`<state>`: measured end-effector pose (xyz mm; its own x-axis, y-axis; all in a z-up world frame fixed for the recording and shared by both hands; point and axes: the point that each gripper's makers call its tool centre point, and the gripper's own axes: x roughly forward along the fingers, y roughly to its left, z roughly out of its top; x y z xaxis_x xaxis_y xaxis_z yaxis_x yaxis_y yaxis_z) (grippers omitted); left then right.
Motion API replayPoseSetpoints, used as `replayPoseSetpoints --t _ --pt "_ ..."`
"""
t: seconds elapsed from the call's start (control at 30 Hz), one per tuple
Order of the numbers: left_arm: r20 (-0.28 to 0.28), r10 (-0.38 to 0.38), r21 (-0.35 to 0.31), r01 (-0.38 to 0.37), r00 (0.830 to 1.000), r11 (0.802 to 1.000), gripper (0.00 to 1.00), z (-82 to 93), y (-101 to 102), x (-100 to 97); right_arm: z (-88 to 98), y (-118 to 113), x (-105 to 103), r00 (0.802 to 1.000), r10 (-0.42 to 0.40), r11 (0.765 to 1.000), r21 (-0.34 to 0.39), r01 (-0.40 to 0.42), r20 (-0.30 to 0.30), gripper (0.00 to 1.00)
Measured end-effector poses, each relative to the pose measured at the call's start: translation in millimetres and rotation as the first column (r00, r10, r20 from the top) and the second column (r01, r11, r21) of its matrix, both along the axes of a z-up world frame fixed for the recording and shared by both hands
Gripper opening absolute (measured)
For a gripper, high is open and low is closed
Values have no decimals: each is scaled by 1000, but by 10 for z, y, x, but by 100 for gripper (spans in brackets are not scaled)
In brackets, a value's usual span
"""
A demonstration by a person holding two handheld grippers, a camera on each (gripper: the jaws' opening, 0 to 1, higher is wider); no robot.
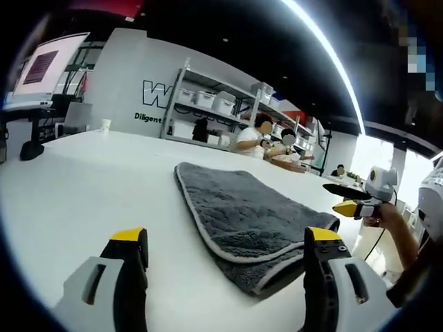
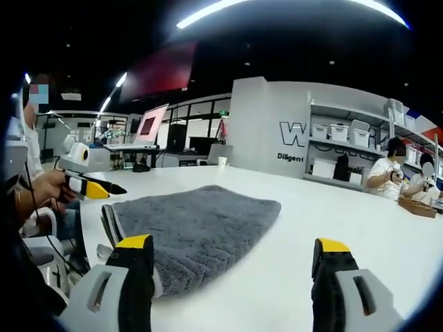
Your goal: Open the folded towel by lifting each exposed corner and separating the folded layers until the towel lies flat within the target outline without major curled edges
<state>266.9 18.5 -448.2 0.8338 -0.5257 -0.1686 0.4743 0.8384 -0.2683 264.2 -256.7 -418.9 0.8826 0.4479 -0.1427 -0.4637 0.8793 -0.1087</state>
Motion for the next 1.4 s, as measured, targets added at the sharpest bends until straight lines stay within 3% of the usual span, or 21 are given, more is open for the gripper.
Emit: replayPoseSetpoints --t 0.57,0.77,1.03,1.23,1.4 --pt "-49 -15 -45 12 999 999 80 -56 -89 -6 67 -22 36 1000 6 1000 16 -6 23 88" --pt "-112 -50 -95 40 992 995 65 -114 -169 -53 76 15 82 1000 22 1000 17 -22 22 87" --pt "-139 -82 -171 58 987 984 47 -131 -273 -50 132 134 196 997 67 998 -7 -67 26 84" --pt "-114 -63 -166 44 991 985 38 -95 -281 6 166 193 285 996 87 996 -19 -86 29 83" --pt "-61 -48 -203 35 997 979 33 10 -317 67 252 277 420 993 109 994 -27 -108 42 82"
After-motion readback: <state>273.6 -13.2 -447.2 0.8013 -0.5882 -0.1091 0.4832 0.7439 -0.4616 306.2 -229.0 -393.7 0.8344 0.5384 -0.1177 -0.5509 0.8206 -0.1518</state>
